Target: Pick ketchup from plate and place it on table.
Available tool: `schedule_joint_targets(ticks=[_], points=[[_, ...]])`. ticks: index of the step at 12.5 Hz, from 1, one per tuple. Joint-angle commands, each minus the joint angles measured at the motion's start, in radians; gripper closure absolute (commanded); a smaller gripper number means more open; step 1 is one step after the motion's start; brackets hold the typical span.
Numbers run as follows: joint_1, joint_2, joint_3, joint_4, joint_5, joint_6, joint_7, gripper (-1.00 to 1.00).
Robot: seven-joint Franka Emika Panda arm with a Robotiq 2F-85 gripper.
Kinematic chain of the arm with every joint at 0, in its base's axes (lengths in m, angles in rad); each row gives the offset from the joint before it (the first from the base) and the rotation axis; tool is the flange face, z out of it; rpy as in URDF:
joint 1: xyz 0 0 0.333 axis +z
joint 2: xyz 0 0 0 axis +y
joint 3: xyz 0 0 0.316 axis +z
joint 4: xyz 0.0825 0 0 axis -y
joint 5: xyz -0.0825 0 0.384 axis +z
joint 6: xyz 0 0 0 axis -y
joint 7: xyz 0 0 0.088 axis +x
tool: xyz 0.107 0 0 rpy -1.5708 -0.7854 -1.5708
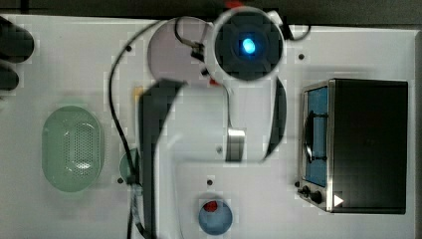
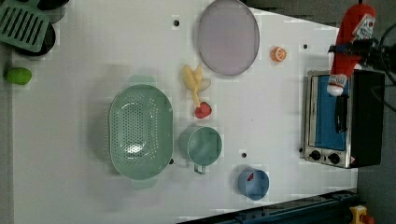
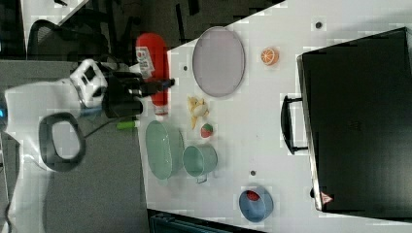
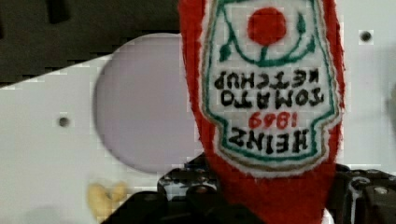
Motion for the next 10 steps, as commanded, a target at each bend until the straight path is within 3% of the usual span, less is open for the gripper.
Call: schedule_joint_targets(ticks=[1,6,9,10], points=[[-0.014,-0.012,-0.011,-0.225,-0.002,0.05,-0.022,-0.19],[-0.014,-0.016,-0.021,-0.471,-0.002,0.236,-0.022,-0.19],[-0.014,0.049,-0.023,-0.525,-0.002,0.32,-0.022,-0.19],[-0.014,0.078,-0.024,-0.527,-0.002,0.339,-0.021,-0.27]])
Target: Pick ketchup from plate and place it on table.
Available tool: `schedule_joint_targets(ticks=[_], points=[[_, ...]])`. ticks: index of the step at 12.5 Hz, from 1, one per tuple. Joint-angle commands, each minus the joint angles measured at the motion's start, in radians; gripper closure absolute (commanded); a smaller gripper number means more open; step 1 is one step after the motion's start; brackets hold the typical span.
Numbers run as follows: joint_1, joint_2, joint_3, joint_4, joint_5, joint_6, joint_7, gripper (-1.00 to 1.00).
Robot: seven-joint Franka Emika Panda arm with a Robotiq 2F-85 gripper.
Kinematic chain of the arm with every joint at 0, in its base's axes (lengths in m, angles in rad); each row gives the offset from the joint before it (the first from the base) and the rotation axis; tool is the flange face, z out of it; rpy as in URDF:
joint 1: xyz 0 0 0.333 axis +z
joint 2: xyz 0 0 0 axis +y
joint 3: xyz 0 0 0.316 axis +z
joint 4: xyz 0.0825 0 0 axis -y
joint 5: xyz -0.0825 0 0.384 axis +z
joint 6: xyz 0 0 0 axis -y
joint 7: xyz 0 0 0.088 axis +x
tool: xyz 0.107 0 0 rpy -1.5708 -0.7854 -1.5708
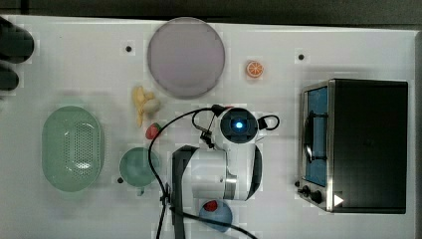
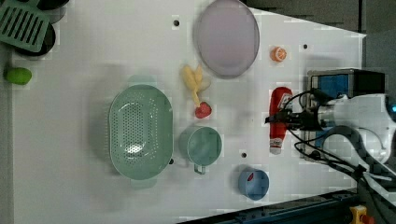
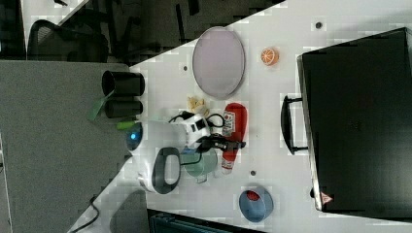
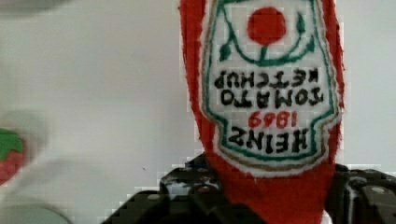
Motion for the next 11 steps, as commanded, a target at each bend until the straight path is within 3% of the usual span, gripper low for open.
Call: schedule_joint_targets(ticks=[1,3,4,8,11], points=[[0.001,0.028,0.001,0.027,-0.003,0.067,-0.021,-0.48],[0.001,0.068,0.0,0.03,-0.003,0.107,-0.021,-0.93],[0.001,0.067,-0.001,0.034,-0.003,0.117,-0.021,-1.0],[0.001,-0.063,0.002,0.089,0.002,0.03,0.036,-1.0],[0.002,-0.206,0.002,0.198,0.001,-0.162,0.238,-1.0]])
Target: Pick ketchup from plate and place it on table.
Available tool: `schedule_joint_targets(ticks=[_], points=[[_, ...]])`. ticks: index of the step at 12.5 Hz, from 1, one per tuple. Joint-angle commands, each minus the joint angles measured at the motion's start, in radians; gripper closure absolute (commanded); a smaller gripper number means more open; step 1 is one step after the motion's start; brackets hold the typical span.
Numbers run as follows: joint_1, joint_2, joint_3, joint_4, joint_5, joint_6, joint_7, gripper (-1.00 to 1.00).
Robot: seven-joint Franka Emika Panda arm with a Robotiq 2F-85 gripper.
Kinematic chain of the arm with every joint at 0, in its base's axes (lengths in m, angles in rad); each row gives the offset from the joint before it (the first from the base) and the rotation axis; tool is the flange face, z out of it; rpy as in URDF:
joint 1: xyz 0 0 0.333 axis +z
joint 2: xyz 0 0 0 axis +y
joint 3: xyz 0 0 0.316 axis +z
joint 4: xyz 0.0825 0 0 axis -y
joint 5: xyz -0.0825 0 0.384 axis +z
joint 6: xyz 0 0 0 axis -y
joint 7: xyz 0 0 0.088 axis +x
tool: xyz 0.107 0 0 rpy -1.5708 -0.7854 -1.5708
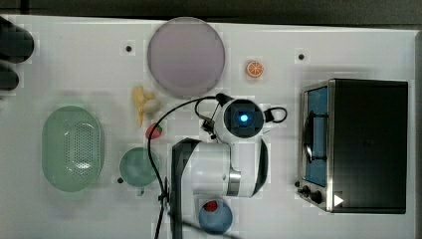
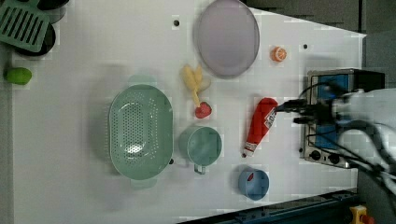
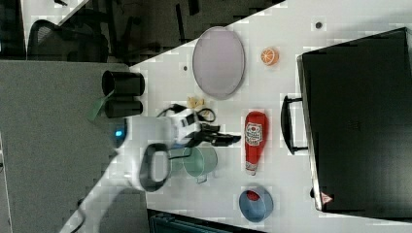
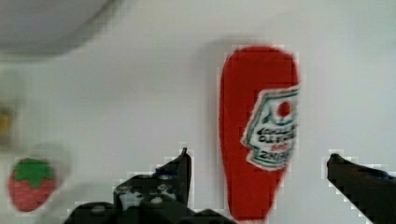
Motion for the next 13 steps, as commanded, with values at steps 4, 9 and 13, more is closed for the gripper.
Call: schedule_joint_targets(ticks=[4,9,13], points=[[0.001,-0.23,0.008,0.298,-0.001,-0.377,0.424,-1.0],[0.002,-0.25,0.009,0.482,-0.001,-0.72,0.466,-1.0],[0.002,-0.245,0.01,0.52,0.0,-0.721,0.465,-1.0]])
